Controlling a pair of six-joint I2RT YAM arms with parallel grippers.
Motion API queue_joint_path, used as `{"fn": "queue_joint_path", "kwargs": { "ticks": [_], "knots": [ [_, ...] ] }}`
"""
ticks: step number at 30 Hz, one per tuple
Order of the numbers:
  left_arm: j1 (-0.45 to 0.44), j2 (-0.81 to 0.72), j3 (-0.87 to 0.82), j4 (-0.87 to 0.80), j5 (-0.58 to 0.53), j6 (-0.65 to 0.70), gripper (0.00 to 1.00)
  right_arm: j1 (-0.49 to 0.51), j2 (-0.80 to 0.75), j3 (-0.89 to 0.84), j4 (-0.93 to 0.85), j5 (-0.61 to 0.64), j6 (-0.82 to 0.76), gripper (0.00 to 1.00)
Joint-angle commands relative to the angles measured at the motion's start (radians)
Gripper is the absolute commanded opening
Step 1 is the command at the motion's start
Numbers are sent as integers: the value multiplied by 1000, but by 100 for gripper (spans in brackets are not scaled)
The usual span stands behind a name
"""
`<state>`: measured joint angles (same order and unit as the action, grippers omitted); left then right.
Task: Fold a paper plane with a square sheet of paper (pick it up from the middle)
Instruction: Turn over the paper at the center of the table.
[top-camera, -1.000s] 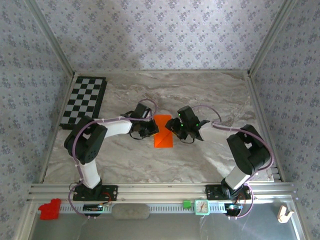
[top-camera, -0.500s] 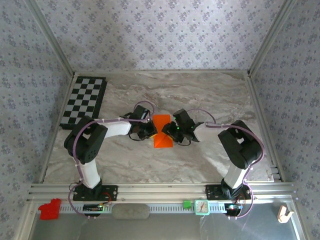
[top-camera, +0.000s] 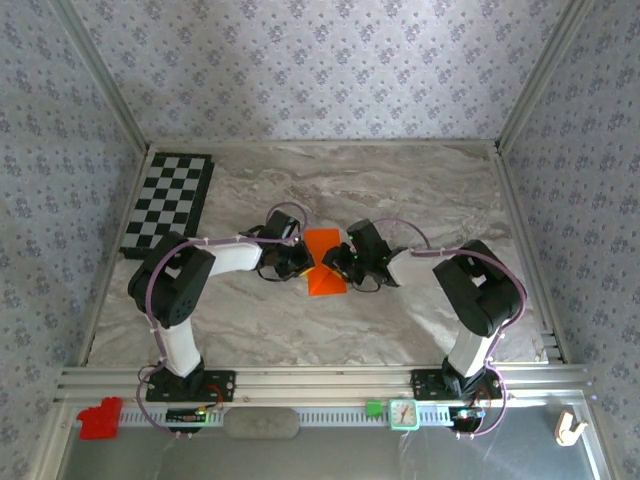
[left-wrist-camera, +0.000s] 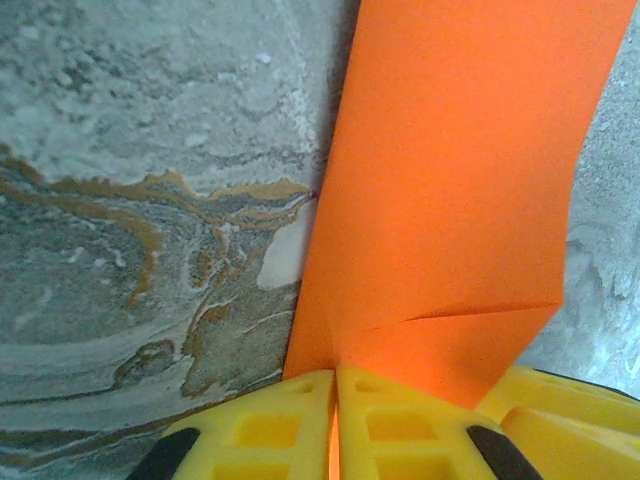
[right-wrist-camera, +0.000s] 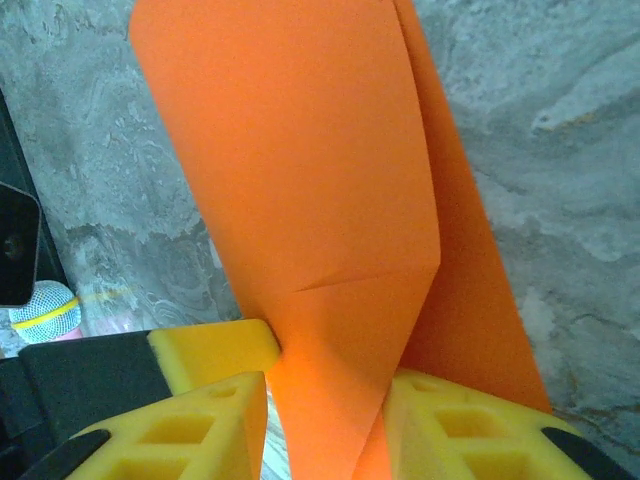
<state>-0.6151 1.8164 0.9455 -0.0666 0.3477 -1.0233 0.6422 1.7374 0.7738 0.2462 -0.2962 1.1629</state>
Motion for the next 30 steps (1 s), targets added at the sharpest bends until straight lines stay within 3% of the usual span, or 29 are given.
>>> {"fn": "queue_joint_path", "kwargs": {
  "ticks": [1,11,30],
  "knots": [
    [5,40,-18,-58,-27,-10,11,3,-15,-31,81,-9,-15,35],
    [5,37,-17,-60,-24,-15,11,11,-13,-92,208,-18,-32,27],
    [6,39,2,-63,7,-8,15,6,45,-79,207,-38,-29,13]
  ]
}}
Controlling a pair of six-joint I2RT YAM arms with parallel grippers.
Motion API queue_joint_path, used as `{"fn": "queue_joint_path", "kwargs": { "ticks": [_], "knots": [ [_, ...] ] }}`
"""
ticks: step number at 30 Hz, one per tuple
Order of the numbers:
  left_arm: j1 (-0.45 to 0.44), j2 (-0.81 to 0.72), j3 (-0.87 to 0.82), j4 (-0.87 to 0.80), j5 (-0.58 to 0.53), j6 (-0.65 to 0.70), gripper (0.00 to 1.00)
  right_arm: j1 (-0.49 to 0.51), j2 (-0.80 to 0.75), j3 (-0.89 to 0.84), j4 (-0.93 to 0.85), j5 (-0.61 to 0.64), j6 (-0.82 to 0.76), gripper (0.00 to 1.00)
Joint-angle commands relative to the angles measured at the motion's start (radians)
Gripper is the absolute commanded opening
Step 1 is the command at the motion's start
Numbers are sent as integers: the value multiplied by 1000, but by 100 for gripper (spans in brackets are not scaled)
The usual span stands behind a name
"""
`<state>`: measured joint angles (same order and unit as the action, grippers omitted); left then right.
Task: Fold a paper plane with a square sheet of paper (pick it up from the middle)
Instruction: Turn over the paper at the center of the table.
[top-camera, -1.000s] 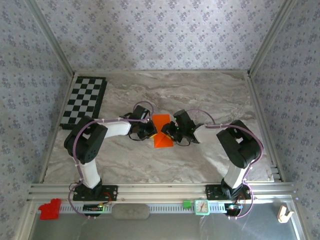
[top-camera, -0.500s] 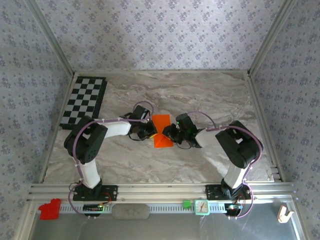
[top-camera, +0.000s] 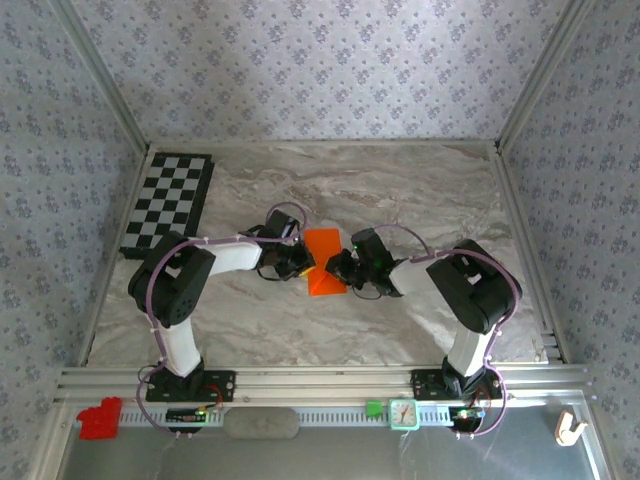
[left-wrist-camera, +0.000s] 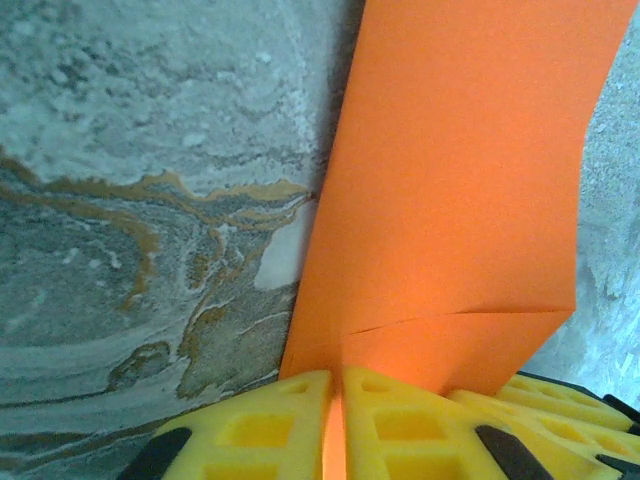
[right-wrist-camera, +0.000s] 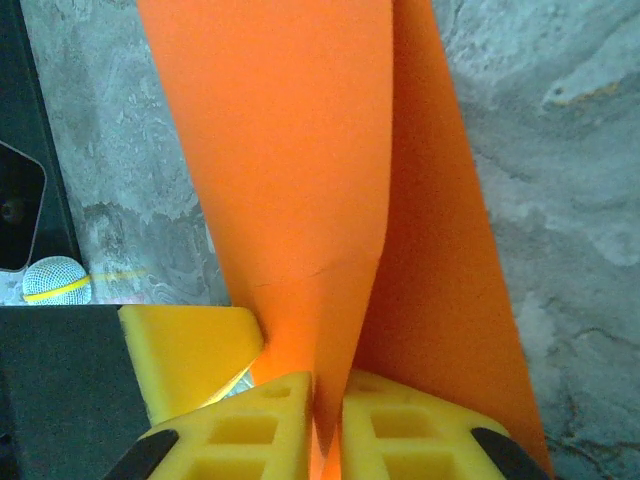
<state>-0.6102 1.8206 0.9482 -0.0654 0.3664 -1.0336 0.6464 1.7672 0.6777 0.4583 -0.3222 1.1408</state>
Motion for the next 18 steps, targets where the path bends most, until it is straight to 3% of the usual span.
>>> {"fn": "queue_joint_path", "kwargs": {
  "ticks": [1,7,13,18],
  "knots": [
    [2,31,4,-67,-9,5,15,2,15,18,-7,-11,-7,12],
    [32,-37,31,-41,40,18,26,-8,-13,17,-2,-8,-17,7],
    [116,-192,13,-15,80,56,50,-25,-112,25,14,-17,-74,6],
    [203,-314,-105,138,184,0,72,-49,-175,50,59,-87,-85,6]
  ]
}}
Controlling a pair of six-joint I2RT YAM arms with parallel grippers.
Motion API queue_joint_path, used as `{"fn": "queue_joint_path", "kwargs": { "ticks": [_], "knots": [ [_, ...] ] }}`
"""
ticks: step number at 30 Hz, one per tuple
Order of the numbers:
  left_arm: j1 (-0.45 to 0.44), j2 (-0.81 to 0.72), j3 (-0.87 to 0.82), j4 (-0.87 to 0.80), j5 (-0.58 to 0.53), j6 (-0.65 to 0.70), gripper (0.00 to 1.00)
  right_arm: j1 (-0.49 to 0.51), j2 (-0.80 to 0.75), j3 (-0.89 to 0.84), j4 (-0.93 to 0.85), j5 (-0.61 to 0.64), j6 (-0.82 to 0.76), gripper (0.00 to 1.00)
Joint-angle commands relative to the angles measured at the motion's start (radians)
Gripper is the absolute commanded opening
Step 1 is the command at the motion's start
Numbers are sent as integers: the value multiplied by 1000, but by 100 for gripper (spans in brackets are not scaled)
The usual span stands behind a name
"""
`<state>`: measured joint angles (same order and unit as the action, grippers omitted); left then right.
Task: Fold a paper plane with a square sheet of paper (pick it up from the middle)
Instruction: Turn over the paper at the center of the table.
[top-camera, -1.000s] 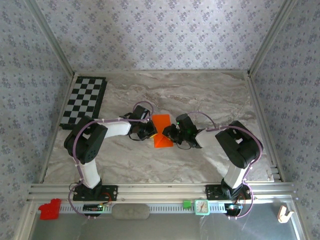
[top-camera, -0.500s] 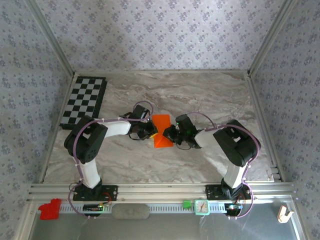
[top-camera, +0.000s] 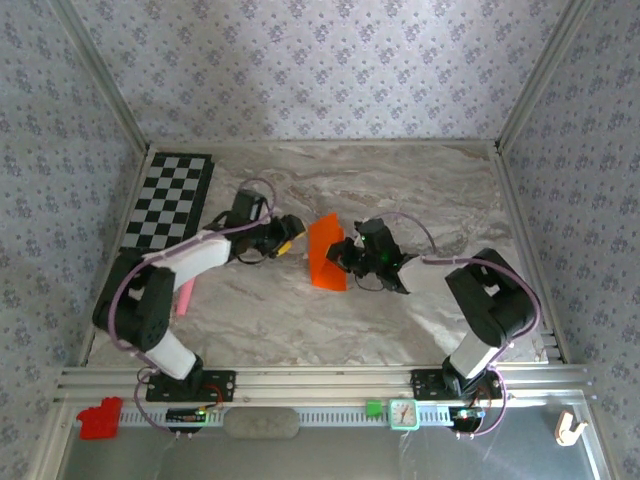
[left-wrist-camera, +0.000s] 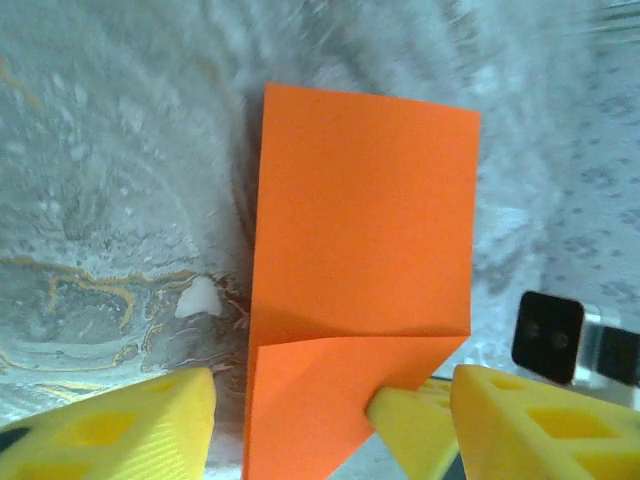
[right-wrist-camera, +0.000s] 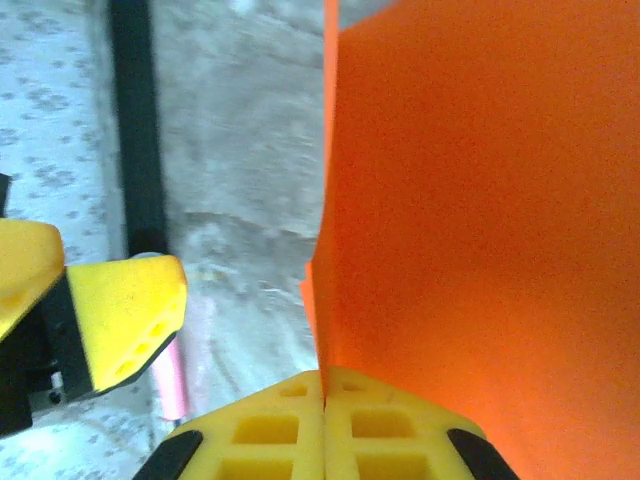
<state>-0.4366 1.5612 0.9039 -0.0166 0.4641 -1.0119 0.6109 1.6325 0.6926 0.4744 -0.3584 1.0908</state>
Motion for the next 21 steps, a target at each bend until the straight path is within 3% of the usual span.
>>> {"fn": "queue_joint_path", "kwargs": {
  "ticks": [1,7,17,21],
  "knots": [
    [41,-77,-85,127,101,-41,77,-20,-50,44,53,-71,-34,6],
    [53,-179,-176,324,162,-143,99,-52,-80,124,83,-169,-11,6],
    [53,-195,-220,633,246,-290,100,-77,-71,187,205,-270,94,6],
    [49,-183,-206,680,264,-312,97,-80,-56,188,264,-294,148,7]
  ]
}}
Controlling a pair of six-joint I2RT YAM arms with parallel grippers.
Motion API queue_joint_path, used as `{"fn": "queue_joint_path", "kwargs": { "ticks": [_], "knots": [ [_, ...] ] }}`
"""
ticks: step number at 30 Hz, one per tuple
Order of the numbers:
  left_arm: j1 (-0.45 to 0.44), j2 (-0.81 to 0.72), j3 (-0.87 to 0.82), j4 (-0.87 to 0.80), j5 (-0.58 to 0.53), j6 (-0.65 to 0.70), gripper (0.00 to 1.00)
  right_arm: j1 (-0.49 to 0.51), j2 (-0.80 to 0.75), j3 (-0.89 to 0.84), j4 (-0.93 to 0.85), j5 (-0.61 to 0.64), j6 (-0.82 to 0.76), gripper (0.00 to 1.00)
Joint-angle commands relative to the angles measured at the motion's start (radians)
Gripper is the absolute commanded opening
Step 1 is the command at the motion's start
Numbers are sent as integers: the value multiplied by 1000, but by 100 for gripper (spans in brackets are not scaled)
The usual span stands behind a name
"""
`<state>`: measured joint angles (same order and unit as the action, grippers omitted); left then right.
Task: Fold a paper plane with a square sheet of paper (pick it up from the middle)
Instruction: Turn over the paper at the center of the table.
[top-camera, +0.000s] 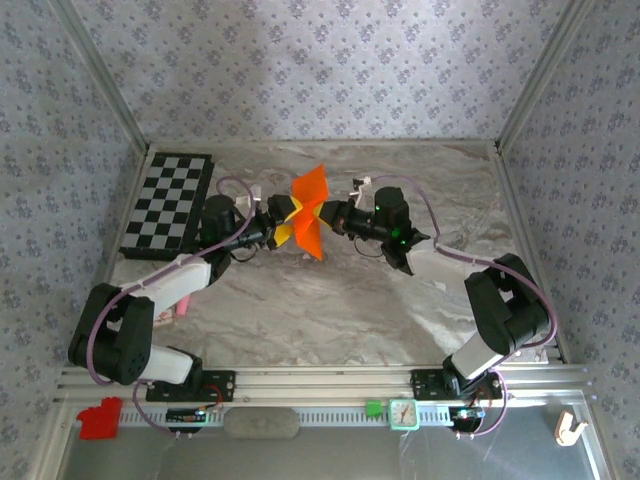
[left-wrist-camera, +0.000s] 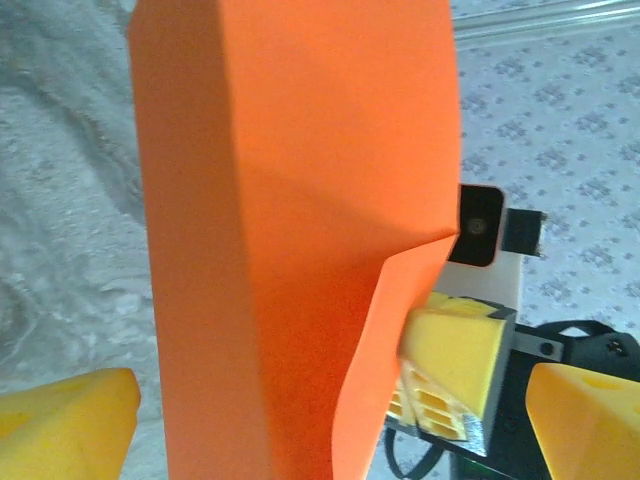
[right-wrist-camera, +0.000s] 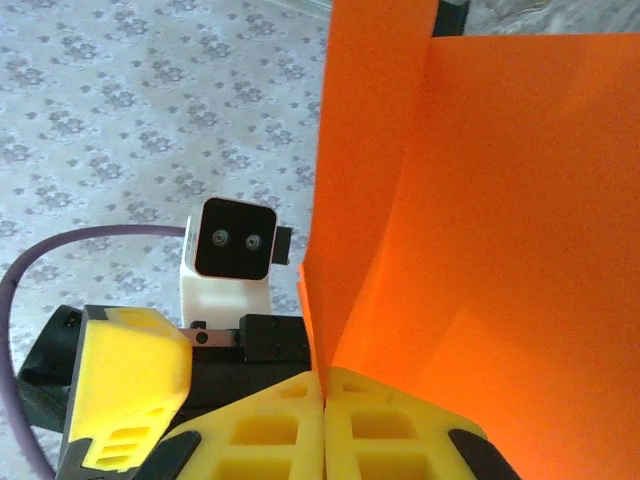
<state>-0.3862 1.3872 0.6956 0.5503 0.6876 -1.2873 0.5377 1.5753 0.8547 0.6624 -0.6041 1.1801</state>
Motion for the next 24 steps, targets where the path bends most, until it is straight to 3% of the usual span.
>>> {"fn": "queue_joint_path", "kwargs": {
  "ticks": [1,13,24],
  "knots": [
    [-2,-6,5,117,42,-39,95,-6,3,28,79,-53,60,7],
    [-5,3,2,168,48,-58,69,-8,28,32,59,-58,65,8],
    [-5,-7,15,48,26,16,47,-7,35,38,28,-54,52,9]
  ]
}}
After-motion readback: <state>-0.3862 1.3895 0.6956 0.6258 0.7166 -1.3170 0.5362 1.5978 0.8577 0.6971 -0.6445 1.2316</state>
